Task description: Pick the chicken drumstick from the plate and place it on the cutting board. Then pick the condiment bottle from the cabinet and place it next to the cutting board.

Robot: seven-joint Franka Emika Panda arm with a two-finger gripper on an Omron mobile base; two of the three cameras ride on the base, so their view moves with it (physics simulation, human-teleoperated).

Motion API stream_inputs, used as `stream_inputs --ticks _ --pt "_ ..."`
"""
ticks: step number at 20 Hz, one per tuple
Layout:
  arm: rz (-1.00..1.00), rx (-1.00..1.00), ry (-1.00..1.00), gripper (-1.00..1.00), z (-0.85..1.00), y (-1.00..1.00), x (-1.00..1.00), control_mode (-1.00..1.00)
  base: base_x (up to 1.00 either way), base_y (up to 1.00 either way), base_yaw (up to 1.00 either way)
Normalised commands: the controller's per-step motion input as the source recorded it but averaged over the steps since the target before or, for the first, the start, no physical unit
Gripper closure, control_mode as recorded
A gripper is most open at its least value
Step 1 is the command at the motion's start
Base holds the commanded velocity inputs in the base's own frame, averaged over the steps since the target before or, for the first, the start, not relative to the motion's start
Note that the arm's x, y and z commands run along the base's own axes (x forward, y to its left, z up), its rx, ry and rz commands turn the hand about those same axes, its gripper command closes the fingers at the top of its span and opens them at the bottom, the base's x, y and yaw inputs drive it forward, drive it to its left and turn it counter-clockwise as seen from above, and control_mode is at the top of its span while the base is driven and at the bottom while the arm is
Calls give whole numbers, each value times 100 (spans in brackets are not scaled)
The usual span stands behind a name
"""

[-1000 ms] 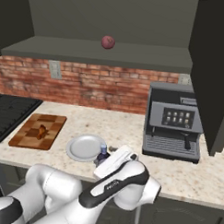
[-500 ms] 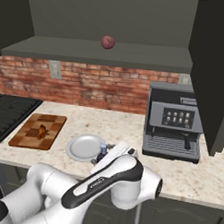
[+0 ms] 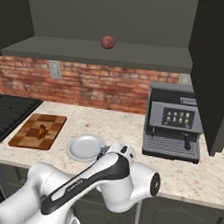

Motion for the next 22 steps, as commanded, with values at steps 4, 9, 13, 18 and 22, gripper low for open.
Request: stream_inputs --ticks 4,9,13,18,22 --pt "-1 -43 -20 -100 0 0 -46 -100 0 0 0" --pt "-4 -48 -26 -100 0 0 -50 -100 0 0 0" --pt "-5 -51 -31 -100 8 0 -45 -100 0 0 0" --pt "-5 -53 -37 -100 21 0 -38 -100 0 0 0" --pt "-2 -52 -43 -100 37 0 -32 -100 0 0 0"
